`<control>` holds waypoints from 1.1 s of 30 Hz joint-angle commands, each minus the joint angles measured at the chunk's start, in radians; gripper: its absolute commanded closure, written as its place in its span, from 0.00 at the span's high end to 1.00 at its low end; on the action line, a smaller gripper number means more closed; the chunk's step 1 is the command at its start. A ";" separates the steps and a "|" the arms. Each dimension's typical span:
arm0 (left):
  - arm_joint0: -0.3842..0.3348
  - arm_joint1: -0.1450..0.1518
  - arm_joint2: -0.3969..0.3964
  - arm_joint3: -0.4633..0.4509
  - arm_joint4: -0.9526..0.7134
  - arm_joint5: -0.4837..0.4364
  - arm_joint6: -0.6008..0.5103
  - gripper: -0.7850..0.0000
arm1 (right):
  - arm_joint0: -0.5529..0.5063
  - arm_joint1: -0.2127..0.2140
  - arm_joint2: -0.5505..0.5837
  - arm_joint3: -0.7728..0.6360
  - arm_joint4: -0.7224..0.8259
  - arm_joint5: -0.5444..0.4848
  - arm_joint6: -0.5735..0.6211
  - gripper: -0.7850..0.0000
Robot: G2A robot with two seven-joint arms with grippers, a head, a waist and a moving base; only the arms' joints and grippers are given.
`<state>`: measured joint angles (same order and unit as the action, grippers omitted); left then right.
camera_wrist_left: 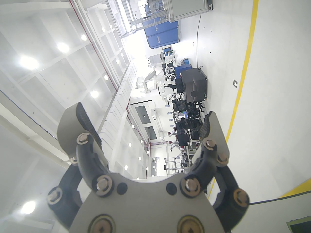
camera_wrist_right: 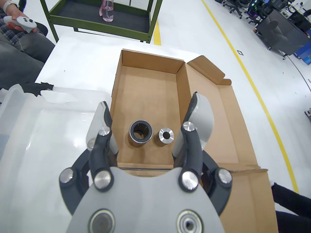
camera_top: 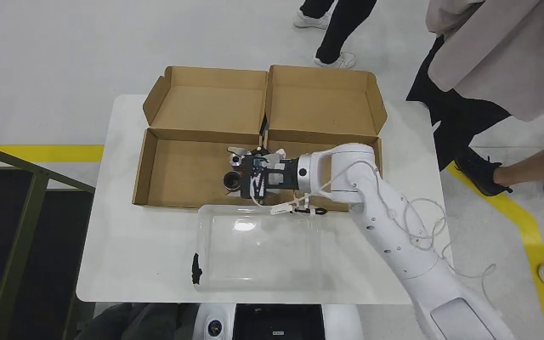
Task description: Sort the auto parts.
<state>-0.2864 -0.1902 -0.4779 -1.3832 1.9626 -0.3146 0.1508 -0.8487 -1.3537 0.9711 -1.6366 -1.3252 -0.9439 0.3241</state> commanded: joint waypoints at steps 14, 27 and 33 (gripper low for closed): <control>0.000 0.000 0.000 0.000 0.000 0.000 0.000 1.00 | -0.346 0.079 0.269 -0.243 -0.012 -0.007 -0.056 0.95; 0.000 0.000 0.000 0.000 0.000 0.000 0.000 1.00 | -0.603 0.118 0.469 -0.319 -0.116 0.121 -0.238 1.00; 0.000 0.000 0.000 0.000 0.000 0.000 0.000 1.00 | -0.706 0.128 0.545 -0.342 -0.135 0.217 -0.298 1.00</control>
<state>-0.2864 -0.1902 -0.4779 -1.3832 1.9626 -0.3146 0.1508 -1.5424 -1.2265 1.5075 -1.9754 -1.4592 -0.7426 0.0341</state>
